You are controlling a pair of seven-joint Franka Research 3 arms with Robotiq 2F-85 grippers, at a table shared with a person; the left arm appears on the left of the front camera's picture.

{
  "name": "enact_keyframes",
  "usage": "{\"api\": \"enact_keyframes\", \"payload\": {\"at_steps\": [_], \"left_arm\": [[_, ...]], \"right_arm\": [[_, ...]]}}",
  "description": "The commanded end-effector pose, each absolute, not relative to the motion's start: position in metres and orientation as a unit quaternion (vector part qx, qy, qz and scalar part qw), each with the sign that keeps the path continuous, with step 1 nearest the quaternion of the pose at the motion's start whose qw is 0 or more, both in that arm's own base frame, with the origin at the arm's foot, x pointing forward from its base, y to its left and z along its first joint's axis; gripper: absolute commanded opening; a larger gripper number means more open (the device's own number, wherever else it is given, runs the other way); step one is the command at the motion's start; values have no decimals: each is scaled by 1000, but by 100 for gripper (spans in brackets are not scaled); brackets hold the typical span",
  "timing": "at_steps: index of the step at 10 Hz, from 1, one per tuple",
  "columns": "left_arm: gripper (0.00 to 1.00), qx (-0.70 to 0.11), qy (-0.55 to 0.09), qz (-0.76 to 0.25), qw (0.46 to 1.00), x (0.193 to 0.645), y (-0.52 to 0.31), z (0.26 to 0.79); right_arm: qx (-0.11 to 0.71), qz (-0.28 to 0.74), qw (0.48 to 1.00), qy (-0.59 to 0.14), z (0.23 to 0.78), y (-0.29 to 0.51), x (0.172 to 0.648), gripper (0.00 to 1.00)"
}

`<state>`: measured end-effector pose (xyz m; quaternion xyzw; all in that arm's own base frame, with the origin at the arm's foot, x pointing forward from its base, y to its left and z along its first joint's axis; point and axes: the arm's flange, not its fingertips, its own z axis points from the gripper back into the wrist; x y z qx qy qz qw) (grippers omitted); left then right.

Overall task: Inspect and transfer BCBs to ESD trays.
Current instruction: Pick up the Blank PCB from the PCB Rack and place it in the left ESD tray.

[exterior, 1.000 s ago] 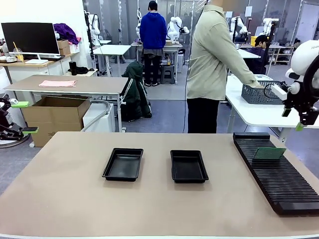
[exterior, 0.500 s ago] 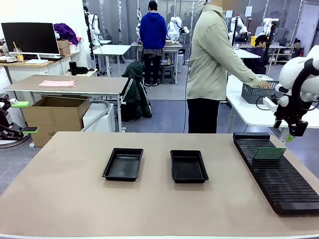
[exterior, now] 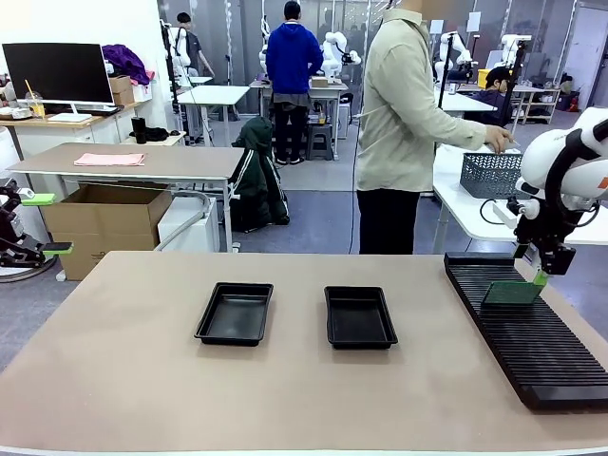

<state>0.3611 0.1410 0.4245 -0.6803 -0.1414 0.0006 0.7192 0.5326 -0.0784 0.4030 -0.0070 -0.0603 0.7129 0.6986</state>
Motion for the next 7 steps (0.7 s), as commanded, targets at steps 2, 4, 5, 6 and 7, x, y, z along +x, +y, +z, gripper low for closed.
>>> {"api": "enact_keyframes", "payload": {"at_steps": [2,4,5,6,7], "left_arm": [[100,-681,-142,1,719,360,141,425],[100,-681,-142,1,719,360,141,425],[100,-681,-142,1,719,360,141,425],[100,-681,-142,1,719,360,141,425],[100,-681,-142,1,719,360,141,425]], "right_arm": [[-19,716,694,-76,382,-75,531,100],[-30,711,697,-85,371,-75,529,100],[-36,708,700,-88,367,-75,527,100],[-42,705,702,-92,365,-75,525,100],[-43,703,704,-95,363,-76,523,100]]}}
